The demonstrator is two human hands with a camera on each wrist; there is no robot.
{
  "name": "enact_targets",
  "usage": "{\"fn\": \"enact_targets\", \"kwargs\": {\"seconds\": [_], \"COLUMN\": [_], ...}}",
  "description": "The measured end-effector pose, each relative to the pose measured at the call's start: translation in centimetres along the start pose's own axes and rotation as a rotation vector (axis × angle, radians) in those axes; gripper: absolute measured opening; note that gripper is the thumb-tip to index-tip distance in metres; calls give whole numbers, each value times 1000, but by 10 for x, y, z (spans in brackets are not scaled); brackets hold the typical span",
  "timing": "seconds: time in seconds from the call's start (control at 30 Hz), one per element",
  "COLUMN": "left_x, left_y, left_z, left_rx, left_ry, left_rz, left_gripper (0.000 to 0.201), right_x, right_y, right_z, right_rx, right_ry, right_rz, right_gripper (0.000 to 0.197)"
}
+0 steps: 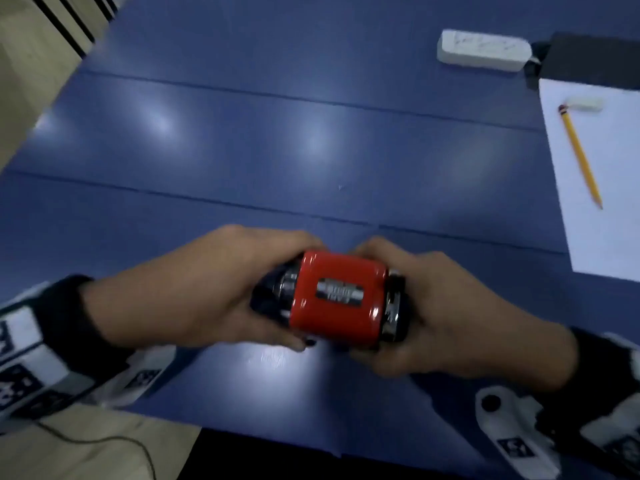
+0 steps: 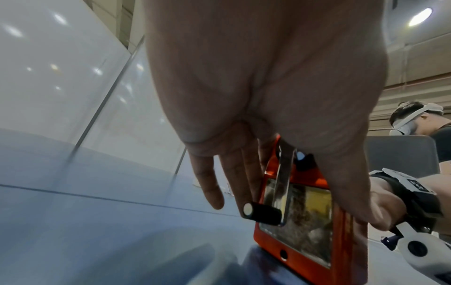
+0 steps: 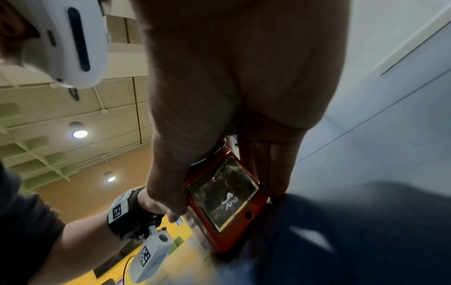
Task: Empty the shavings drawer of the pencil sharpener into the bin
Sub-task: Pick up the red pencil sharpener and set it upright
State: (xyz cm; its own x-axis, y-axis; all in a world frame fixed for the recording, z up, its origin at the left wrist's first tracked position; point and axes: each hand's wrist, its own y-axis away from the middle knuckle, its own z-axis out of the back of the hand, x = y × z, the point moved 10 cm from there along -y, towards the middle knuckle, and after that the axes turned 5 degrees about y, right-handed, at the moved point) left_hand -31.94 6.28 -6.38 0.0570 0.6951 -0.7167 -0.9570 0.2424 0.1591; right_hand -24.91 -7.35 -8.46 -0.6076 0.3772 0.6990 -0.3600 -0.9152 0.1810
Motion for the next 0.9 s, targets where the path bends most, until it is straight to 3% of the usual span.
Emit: {"fn": "enact_targets", "kwargs": {"seconds": [0.47, 0.6, 0.67, 0.73, 0.8, 0.9], "left_x": [-8, -14, -18, -14, -9, -11], "left_y": [23, 55, 84, 104, 108, 97], "left_z": [-1, 10, 12, -1, -29, -61], "left_rx": [-144, -372, -595, -688, -592, -446], "left_ry": [-214, -272, -143, -18, 50, 48], "left_rz": [99, 206, 252, 306, 364, 354], "left_gripper": [84, 94, 70, 49, 46, 83], "right_x": [7, 9, 6, 0, -6, -10], "right_y": [10, 16, 21, 30, 37, 45], "right_z": [0, 0, 0, -1, -7, -16], "right_rx": [-78, -77, -81, -90, -90, -108], "right_ry": [46, -4, -100, -167, -166, -160], "right_rz": [-59, -60, -64, -70, -78, -87], "right_gripper": [64, 92, 104, 109, 109, 111]}}
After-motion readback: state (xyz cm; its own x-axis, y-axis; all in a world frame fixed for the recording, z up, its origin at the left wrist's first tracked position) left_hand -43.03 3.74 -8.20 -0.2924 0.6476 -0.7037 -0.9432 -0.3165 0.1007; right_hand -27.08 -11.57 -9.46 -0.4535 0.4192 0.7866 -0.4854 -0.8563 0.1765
